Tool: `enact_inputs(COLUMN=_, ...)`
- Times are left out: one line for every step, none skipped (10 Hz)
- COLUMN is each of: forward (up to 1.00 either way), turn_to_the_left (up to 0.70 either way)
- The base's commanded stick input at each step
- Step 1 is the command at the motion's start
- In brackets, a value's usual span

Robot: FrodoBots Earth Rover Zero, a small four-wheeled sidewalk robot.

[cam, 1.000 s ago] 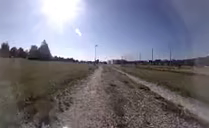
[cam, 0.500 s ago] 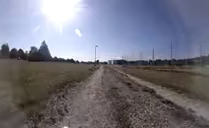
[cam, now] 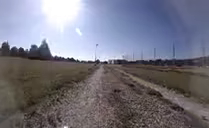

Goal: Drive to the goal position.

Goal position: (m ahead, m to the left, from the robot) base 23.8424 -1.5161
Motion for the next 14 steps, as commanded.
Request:
enact_inputs(forward=0.50, turn_to_the_left=0.00)
enact_inputs(forward=0.50, turn_to_the_left=0.00)
enact_inputs(forward=0.50, turn_to_the_left=0.00)
enact_inputs(forward=0.50, turn_to_the_left=0.00)
enact_inputs(forward=0.50, turn_to_the_left=0.00)
enact_inputs(forward=0.50, turn_to_the_left=0.00)
enact_inputs(forward=0.50, turn_to_the_left=0.00)
enact_inputs(forward=0.50, turn_to_the_left=0.00)
enact_inputs(forward=0.50, turn_to_the_left=0.00)
enact_inputs(forward=0.50, turn_to_the_left=0.00)
enact_inputs(forward=0.50, turn_to_the_left=0.00)
enact_inputs(forward=0.50, turn_to_the_left=0.00)
enact_inputs(forward=0.50, turn_to_the_left=0.00)
enact_inputs(forward=0.50, turn_to_the_left=0.00)
